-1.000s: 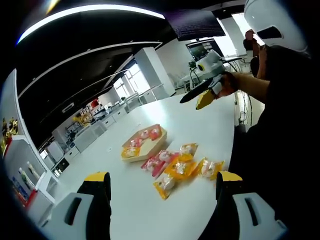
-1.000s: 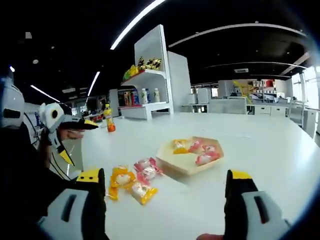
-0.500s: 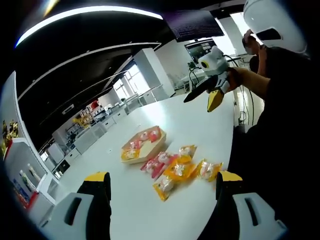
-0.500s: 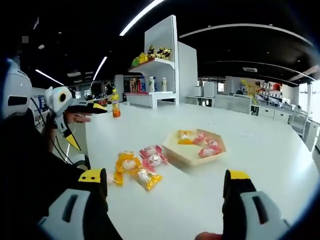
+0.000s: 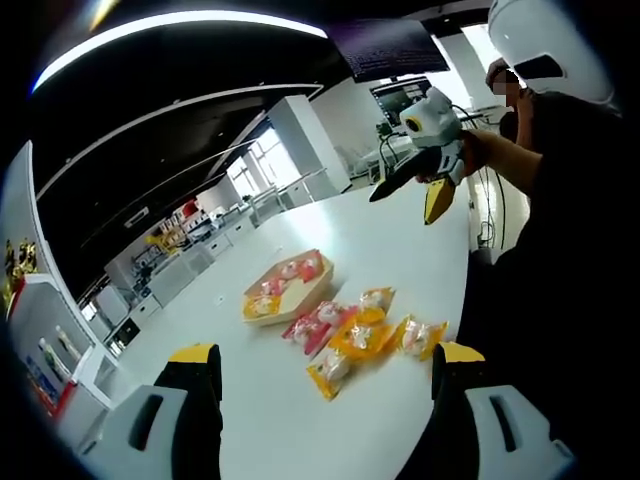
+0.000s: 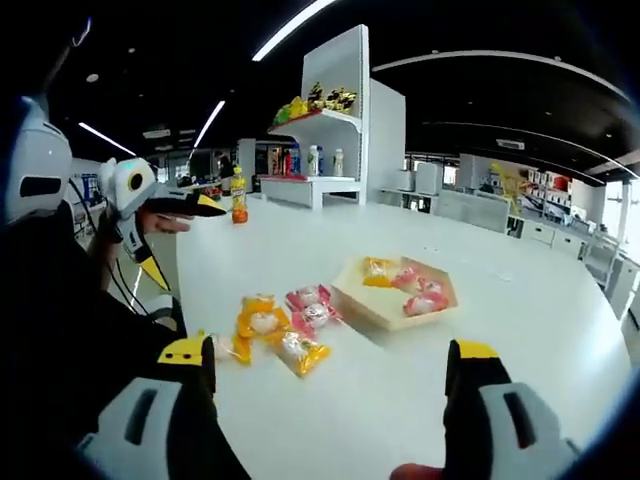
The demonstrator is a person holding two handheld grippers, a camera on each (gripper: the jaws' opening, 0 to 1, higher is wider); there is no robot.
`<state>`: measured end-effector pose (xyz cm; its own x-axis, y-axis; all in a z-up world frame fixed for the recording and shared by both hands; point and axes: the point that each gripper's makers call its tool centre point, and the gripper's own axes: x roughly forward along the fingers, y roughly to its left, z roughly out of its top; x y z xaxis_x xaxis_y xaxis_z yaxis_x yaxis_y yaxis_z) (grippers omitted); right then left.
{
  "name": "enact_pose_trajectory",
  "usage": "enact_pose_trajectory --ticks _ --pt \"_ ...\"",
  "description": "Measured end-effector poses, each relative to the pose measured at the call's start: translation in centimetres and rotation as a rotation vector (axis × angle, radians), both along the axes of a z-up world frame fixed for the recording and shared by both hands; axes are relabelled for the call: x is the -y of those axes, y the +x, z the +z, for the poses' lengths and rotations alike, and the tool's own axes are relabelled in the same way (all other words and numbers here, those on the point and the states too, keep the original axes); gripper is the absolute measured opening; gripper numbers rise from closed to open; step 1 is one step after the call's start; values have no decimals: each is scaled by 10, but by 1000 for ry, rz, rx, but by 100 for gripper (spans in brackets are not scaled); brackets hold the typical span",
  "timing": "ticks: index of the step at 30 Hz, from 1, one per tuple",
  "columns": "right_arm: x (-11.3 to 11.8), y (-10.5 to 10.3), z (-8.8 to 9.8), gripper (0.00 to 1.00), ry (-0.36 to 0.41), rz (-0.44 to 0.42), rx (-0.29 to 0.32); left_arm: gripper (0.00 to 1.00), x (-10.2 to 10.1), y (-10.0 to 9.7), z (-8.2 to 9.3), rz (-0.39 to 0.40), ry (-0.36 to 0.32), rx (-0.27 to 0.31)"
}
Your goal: Pick up the marshmallows scattered on the table and place them into the bowl on the table
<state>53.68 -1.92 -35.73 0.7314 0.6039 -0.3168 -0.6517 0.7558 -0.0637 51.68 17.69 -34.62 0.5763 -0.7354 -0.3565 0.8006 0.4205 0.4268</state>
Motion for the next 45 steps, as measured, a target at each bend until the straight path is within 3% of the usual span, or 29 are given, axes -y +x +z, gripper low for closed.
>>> enact_pose_trajectory --ticks 19,39,45 --pt "3 -1 2 91 -38 4 13 86 2 10 -18 6 -11 -47" --pt "8 -1 -2 87 -83 -10 20 86 2 6 -10 0 -20 -25" --pt "12 2 0 86 -67 -26 26 86 3 4 -9 -3 -19 -22"
